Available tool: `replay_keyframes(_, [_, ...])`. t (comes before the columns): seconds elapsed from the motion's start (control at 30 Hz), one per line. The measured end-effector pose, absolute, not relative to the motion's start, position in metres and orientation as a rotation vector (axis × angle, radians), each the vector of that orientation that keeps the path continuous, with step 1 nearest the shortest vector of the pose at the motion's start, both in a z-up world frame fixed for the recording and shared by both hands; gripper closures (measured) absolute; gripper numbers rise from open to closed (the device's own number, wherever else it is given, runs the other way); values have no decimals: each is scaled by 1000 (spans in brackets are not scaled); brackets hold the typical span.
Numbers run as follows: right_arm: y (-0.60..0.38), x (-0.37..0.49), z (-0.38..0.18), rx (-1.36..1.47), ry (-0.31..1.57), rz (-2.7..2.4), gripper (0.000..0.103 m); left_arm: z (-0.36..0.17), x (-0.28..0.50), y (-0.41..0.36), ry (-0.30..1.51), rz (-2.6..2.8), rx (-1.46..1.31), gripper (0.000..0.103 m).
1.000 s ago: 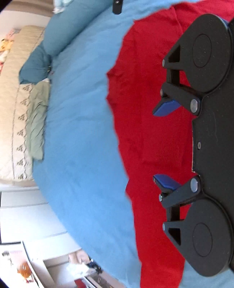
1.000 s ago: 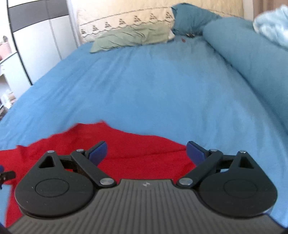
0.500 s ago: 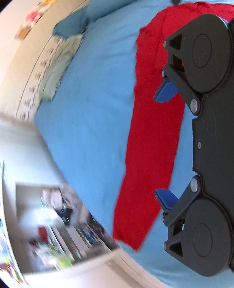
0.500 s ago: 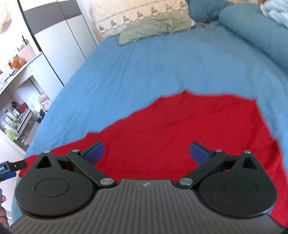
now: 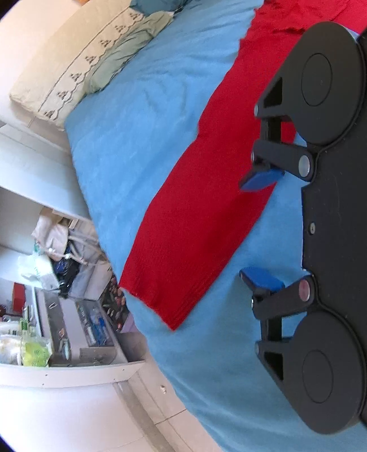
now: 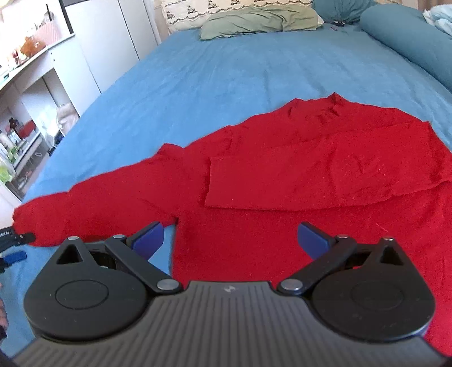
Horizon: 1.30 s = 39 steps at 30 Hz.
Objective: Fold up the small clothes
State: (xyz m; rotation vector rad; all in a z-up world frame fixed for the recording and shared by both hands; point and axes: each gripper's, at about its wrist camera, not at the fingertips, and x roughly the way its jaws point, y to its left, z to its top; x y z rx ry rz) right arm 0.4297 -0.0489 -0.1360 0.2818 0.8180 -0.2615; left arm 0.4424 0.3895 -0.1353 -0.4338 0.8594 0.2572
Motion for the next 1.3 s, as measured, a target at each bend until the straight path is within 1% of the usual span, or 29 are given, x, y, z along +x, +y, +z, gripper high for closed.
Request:
replay_keyframes(0.07, [-52,434,-140,263,815,-270,0,-139,449,391,844,270,-415,48])
replay_keyframes(0.13, [-55,435,-142,261,811,-280,0,-138,456,391,835,282,-399,54])
replay_keyframes(0.17, [-57,434,-142,265,810,-285,0,-138,458,392,831,289,-396,62])
replay_keyframes(0.2, [-59,435,-142,270,810,-291,0,-139,462,394,829,299,-395,72])
replay_keyframes(0.23, [-61,435,-142,278,807,-295,0,-140,464,396,828,308,-396,78])
replay_keyframes(0.27, [-63,435,-142,285,803,-298,0,-140,467,398,829,313,-401,87])
replay_keyframes(0.3, [-66,436,-142,289,799,-301,0,-140,469,399,829,313,-405,92])
replay_keyframes(0.43, [-77,435,-140,298,785,-313,0,-125,475,388,802,312,-344,95])
replay_keyframes(0.6, [-101,430,-132,329,760,-333,0,-71,479,336,692,213,-239,95])
replay_keyframes(0.77, [-147,418,-113,381,692,-350,0,-20,490,240,588,13,-141,95])
replay_keyframes(0.9, [-202,404,-95,389,652,-380,0,5,497,127,529,-178,-46,95])
replay_keyframes(1.0, [-247,393,-85,362,648,-418,0,2,498,41,534,-301,6,95])
replay_keyframes(1.07, [-276,384,-81,332,651,-441,0,-12,498,-17,561,-371,29,95])
replay_keyframes(1.2, [-334,363,-82,278,675,-465,0,-62,491,-117,671,-468,84,95])
replay_keyframes(1.3, [-371,350,-92,276,697,-469,0,-105,483,-168,749,-508,173,94])
